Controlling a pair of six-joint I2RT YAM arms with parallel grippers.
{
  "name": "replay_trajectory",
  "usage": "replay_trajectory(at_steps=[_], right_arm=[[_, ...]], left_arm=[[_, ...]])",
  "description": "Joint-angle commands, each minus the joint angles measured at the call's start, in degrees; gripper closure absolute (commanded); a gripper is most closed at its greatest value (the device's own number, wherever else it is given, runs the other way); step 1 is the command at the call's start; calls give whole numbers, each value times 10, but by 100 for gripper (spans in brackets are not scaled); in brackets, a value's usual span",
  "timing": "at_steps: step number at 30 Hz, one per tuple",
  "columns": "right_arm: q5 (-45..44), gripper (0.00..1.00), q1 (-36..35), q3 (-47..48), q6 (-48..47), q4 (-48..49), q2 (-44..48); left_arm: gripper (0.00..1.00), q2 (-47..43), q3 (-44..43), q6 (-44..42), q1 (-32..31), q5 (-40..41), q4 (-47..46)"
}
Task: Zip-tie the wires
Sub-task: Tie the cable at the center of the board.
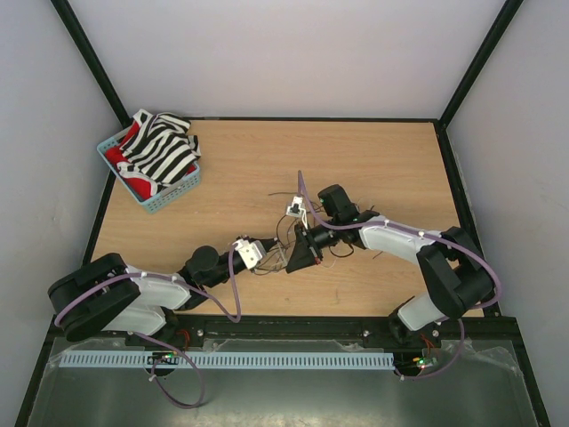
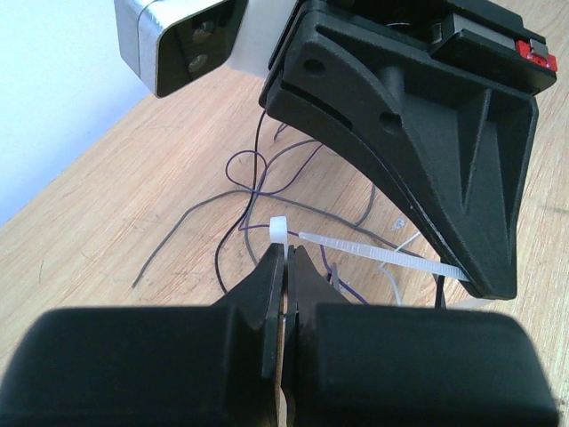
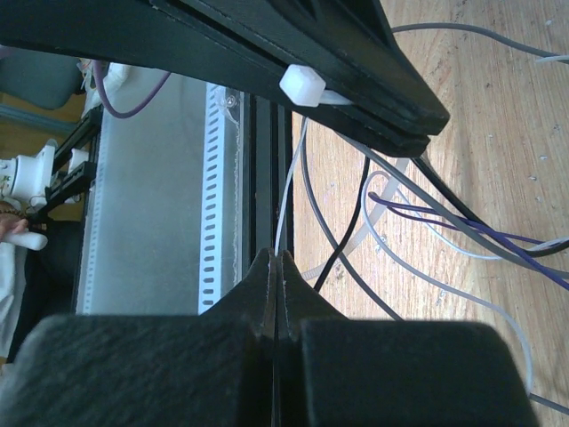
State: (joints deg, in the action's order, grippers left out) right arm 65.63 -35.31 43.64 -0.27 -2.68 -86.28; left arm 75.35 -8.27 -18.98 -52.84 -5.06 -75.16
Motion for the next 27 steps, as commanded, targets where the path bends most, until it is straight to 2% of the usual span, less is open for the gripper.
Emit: replay_trajectory(at_steps=[1, 27], right_arm=[[23, 100, 2, 16, -12, -12, -2], [23, 100, 2, 20, -17, -11, 9]], left_arm=[[100, -8, 5, -9, -5, 0, -25], [100, 4, 2, -11, -13, -2, -25]])
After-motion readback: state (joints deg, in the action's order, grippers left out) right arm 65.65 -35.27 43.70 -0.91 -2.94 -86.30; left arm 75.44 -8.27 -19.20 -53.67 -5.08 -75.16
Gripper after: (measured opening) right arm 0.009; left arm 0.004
